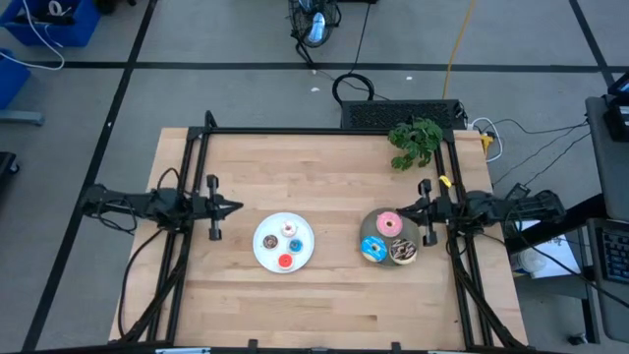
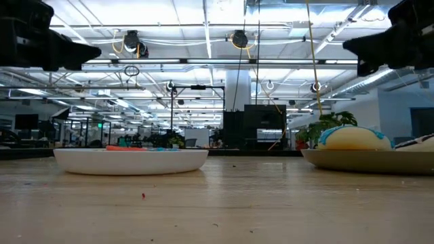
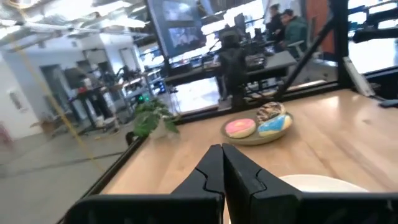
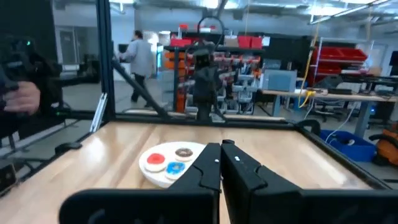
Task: Pick & Place donuts
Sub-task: Return to Home Position
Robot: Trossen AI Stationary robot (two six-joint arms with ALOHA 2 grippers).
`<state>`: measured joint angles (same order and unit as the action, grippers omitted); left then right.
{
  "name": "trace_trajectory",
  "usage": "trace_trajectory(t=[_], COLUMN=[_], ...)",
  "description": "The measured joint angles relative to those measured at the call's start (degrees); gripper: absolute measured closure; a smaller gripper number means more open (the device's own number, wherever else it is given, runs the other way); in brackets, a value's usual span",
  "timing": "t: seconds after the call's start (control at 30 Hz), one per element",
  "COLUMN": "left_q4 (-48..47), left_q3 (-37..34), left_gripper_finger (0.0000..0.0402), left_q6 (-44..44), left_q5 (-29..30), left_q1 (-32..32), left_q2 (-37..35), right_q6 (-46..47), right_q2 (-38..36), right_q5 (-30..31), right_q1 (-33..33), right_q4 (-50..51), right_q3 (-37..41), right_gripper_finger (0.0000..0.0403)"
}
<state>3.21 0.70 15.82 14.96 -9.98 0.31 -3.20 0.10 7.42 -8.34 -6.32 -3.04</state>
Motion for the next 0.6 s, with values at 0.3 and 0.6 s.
trace_trajectory(t=[0.3,0.6], left_q4=[-0.96,-1.08], left_q3=[0.03,-0.01], left_gripper_finger=[0.04,0.0401], left_q6=[-0.81,-3.06], left_q5=[-4.27,-6.22], left_q1=[0.0,0.0], left_q2=[0.93,9.61], right_q6=[0.87,1.86], right_q2=[0.04,0.07], right_q5=[1.38,1.55], right_q1=[0.61,1.29], right_q4=[3.17,3.49], right_q3=[1.98,2.05], right_gripper_finger=[0.0403,0.0403])
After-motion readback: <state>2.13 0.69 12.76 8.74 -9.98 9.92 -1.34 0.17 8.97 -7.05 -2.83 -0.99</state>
